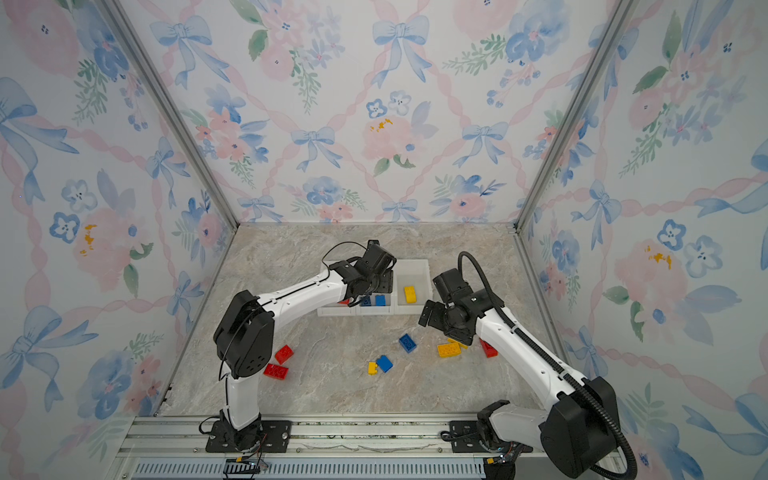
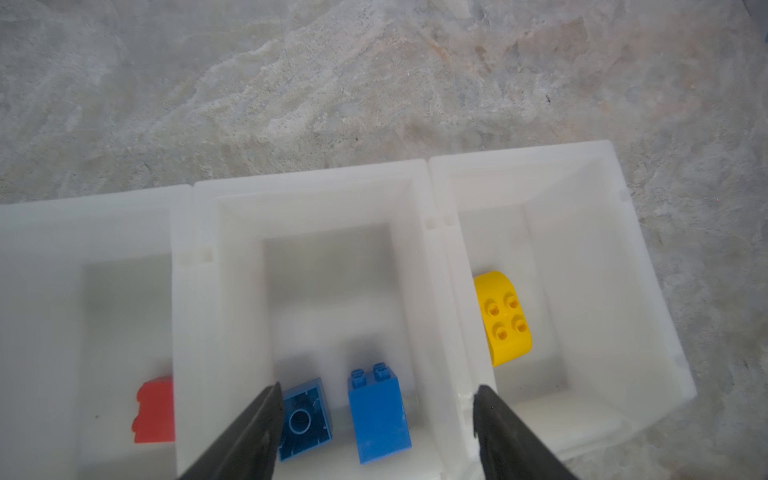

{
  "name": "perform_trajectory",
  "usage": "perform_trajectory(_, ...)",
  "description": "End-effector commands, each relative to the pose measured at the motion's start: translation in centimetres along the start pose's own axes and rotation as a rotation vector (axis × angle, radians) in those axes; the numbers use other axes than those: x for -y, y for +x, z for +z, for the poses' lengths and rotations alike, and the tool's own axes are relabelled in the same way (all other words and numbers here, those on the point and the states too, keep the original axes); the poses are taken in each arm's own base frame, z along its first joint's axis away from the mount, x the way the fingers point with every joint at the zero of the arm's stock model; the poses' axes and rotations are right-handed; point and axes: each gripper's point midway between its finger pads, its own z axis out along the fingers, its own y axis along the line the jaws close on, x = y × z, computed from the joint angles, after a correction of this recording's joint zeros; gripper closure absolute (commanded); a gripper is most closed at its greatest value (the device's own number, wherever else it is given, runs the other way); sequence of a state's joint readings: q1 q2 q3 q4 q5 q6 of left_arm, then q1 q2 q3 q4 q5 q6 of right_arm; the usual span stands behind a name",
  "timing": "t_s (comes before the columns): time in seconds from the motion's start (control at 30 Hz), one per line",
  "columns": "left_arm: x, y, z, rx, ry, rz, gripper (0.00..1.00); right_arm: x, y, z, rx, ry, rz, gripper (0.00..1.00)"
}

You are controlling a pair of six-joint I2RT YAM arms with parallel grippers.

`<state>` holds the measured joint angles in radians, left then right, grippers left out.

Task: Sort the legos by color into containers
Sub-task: 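Drop the blue brick from the left gripper while the right gripper nears yellow bricks, then close the right gripper on a yellow brick while the left gripper draws back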

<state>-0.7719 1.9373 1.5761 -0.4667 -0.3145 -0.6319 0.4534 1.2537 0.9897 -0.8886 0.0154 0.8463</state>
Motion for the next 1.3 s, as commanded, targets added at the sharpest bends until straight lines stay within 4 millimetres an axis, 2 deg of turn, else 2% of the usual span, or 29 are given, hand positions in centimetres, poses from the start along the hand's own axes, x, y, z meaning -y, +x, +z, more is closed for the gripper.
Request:
perform_trajectory(0.0,-0.8,-1.1,-2.5,0.046,0.001,-0.028,0.24,1.6,1.2,0.8,-0.037,0.071,0.156,0.01)
perform_trajectory(0.27,-2.9,-0.8,-6.0,0.094,0.006,-0.071,0.17,2.5,2.4,2.9,-0.079,0.111,0.393,0.03)
perform_trajectory(0.5,-5.7,1.3,-8.3,0.125,0.046,-0.139,0.13,4.1,2.3,3.8,-0.022,0.129,0.584,0.13)
perform_trajectory(0.63,-7.6,2.5,-9.1,0.133,0.063,-0.184,0.12,4.8,2.2,4.6,-0.024,0.15,0.622,0.15)
perform_trajectory(0.83,-9.9,3.1,-10.1,0.151,0.059,-0.212,0.1,5.4,1.7,5.7,-0.019,0.164,0.642,0.16)
perform_trajectory(1.27,-11.0,3.3,-10.4,0.157,0.053,-0.229,0.09,6.2,1.9,8.0,-0.047,0.214,0.668,0.26)
